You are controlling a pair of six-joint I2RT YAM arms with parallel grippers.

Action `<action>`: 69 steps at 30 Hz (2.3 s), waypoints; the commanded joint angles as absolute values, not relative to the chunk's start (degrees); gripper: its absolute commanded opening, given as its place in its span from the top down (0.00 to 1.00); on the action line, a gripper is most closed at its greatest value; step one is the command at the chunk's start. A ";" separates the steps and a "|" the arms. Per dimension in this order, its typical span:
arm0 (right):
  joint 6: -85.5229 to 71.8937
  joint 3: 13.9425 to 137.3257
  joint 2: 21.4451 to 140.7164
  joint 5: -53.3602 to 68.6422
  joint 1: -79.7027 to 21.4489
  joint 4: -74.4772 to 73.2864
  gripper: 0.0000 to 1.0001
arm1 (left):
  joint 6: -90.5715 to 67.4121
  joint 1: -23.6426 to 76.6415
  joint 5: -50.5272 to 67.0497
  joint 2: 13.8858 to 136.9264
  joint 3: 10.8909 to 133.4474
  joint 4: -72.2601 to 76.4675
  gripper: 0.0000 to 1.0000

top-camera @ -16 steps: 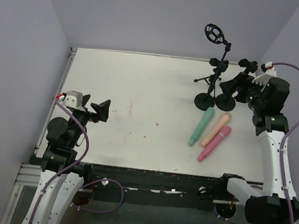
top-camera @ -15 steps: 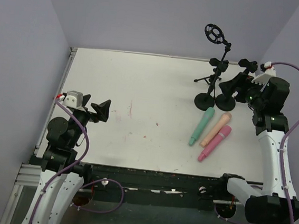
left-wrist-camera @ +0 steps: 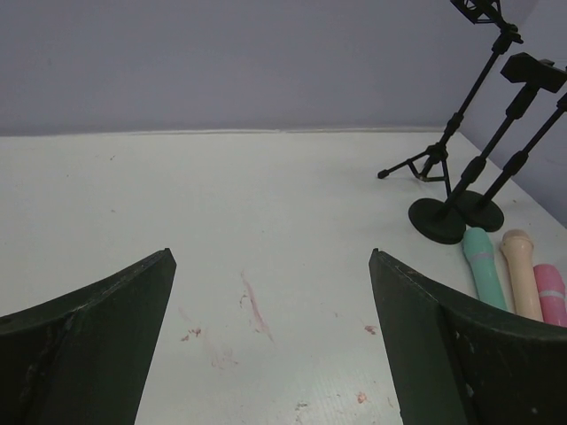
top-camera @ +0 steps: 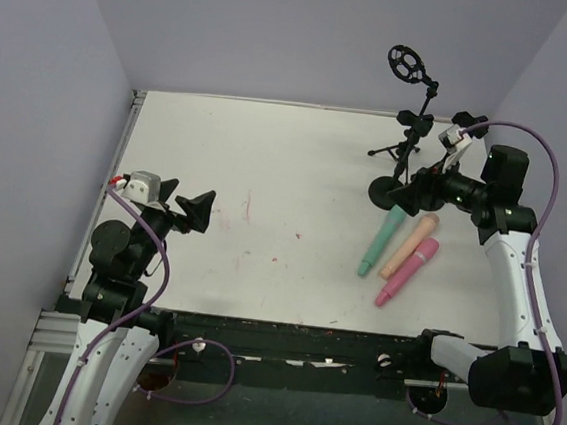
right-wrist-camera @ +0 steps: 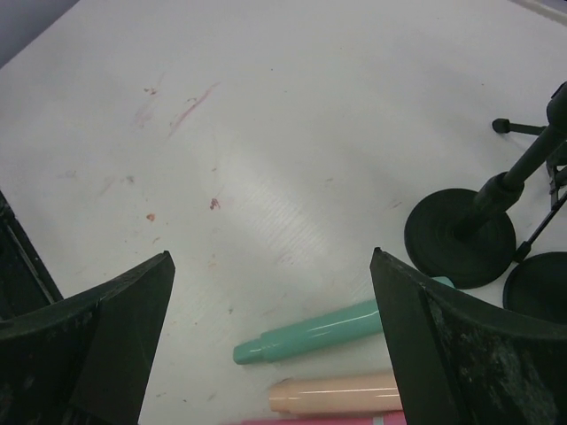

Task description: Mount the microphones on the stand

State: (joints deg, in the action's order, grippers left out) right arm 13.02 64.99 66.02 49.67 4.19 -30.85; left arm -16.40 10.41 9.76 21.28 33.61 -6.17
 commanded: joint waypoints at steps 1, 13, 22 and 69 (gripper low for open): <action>18.81 62.67 67.76 47.30 3.87 -25.25 0.00 | -17.05 10.72 11.60 21.45 33.13 -5.01 0.01; 14.24 58.10 73.56 28.03 2.64 -3.18 0.08 | -17.31 10.81 12.48 22.94 33.57 -5.63 0.01; 11.78 60.03 81.38 30.33 2.64 8.08 0.18 | -17.49 10.81 13.10 23.91 34.01 -5.89 0.01; 15.55 68.39 88.16 54.92 -22.85 -1.83 0.85 | -17.93 10.64 23.10 27.25 33.75 -2.99 0.01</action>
